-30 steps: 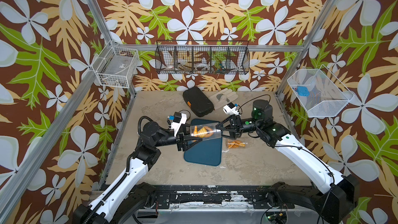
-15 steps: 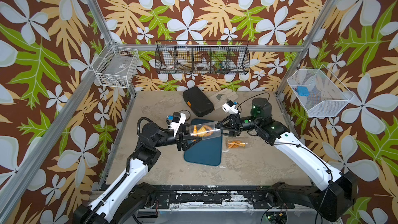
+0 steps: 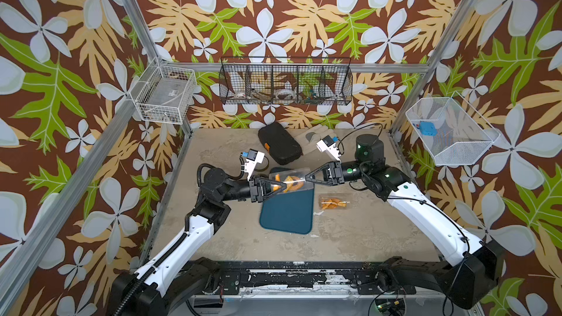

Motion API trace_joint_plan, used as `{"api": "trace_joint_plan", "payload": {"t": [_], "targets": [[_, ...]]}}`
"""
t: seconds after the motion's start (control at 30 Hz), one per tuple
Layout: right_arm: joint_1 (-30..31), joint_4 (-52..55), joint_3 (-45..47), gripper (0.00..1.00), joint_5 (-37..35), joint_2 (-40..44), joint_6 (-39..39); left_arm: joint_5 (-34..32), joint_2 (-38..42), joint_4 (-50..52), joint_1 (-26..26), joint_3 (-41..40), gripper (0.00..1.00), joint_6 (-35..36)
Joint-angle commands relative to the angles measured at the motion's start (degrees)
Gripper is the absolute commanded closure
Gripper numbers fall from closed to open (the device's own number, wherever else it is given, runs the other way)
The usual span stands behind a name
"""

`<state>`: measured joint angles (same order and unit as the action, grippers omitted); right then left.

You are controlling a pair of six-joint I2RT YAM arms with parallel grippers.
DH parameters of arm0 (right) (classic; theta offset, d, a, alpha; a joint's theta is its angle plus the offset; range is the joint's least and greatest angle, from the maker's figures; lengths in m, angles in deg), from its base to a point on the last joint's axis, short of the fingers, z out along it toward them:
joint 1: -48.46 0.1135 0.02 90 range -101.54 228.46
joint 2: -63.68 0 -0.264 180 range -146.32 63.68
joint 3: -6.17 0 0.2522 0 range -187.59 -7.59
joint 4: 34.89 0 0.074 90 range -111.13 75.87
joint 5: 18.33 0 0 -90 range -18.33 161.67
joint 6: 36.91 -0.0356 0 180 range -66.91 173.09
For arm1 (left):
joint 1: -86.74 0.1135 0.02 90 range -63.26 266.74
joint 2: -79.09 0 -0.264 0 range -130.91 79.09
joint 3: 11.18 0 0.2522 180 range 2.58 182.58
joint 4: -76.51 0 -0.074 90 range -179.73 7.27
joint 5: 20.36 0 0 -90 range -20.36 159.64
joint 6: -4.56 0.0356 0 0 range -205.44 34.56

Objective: Pour the cookies out of the jar
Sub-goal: Unscrew the lid from the jar.

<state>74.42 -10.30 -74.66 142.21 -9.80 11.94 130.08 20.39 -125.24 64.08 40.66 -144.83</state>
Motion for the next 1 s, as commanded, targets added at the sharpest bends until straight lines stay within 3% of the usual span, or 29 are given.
{"api": "trace_joint_plan", "payload": {"t": [0.0, 0.17, 0.33, 0.73, 0.97], "targets": [[0.8, 1.2, 0.0, 0.48, 0.8, 0.2, 8.9, -0.1, -0.6, -4.3, -0.2, -0.8, 0.75, -14.5], [0.8, 2.6, 1.2, 0.46, -3.5, 2.2, 19.2, 0.0, -1.2, -9.6, 0.5, -3.9, 0.79, -27.4], [0.8, 0.1, 4.6, 0.41, -6.9, 5.4, 29.2, -1.1, -0.7, -12.1, 0.9, -6.1, 0.8, -33.6], [0.7, 2.1, 7.0, 0.43, -13.7, 7.8, 47.2, -0.2, -0.1, -12.6, 2.5, -8.2, 0.81, -36.6], [-0.5, -0.2, 9.6, 0.42, -16.5, 9.5, 49.4, 0.2, -0.5, -15.4, 3.1, -8.7, 0.81, -38.3]]}}
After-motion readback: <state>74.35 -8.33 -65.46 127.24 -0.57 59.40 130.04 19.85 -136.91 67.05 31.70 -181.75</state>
